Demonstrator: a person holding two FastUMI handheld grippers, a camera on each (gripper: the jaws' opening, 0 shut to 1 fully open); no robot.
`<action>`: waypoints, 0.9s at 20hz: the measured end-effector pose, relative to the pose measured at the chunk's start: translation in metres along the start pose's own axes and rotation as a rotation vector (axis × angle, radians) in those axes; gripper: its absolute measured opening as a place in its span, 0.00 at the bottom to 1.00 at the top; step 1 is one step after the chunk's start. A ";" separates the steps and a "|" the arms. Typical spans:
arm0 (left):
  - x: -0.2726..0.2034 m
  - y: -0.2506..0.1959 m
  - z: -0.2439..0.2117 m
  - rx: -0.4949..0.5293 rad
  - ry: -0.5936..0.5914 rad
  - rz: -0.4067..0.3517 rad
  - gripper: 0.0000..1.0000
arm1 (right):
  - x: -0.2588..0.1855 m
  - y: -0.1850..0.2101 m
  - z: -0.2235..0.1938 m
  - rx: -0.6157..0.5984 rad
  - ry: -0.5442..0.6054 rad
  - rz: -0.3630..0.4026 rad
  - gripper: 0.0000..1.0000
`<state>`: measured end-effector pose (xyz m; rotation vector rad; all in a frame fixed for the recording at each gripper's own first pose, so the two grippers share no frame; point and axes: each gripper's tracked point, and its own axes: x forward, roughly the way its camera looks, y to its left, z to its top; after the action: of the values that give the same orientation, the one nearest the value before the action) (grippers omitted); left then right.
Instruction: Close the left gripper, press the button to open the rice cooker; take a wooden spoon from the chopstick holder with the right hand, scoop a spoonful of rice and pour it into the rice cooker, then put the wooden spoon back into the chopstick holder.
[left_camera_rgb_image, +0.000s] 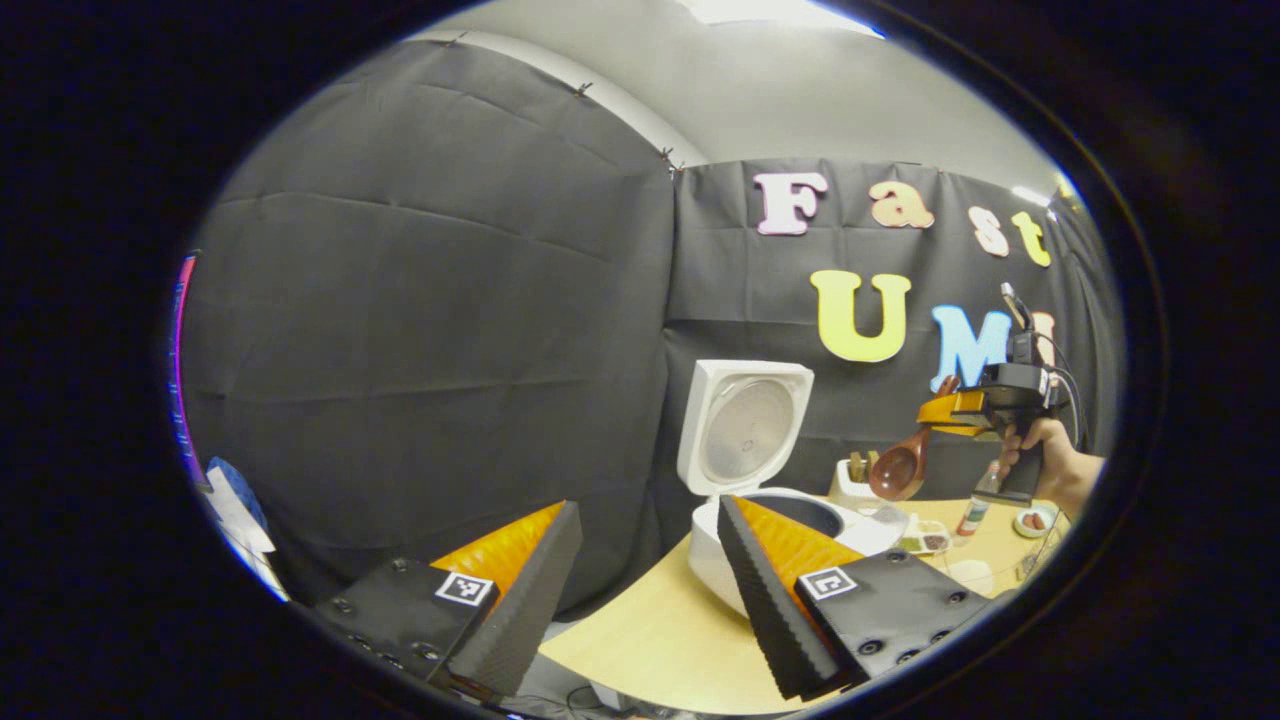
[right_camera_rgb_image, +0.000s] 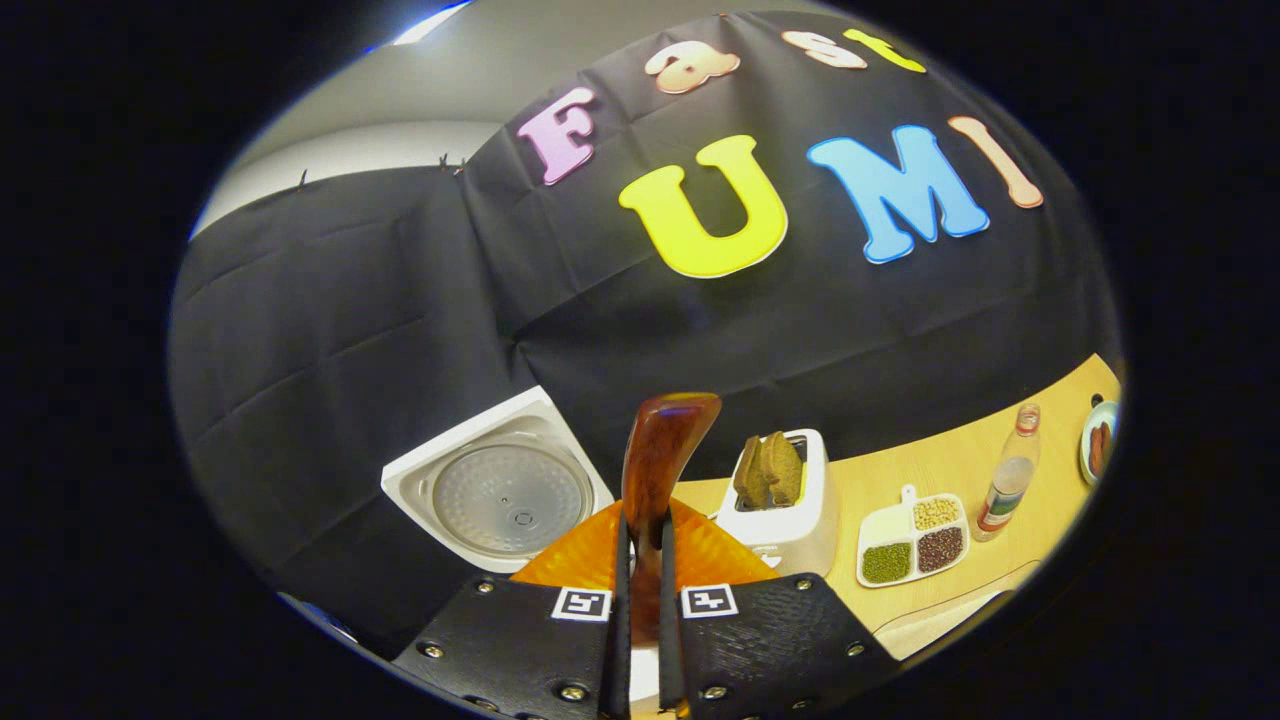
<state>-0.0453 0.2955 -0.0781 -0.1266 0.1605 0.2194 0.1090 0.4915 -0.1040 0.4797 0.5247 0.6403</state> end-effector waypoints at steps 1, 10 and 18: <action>0.007 -0.009 0.004 0.000 -0.009 -0.015 0.92 | -0.009 -0.008 0.007 0.021 -0.008 -0.007 0.11; 0.022 -0.082 0.021 0.038 -0.049 -0.128 0.92 | -0.099 -0.103 0.049 0.075 -0.075 -0.140 0.11; 0.027 -0.172 0.037 0.047 -0.081 -0.262 0.91 | -0.181 -0.196 0.081 0.043 -0.155 -0.306 0.11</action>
<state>0.0252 0.1400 -0.0278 -0.0910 0.0668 -0.0409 0.1179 0.2128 -0.0974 0.4739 0.4536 0.2963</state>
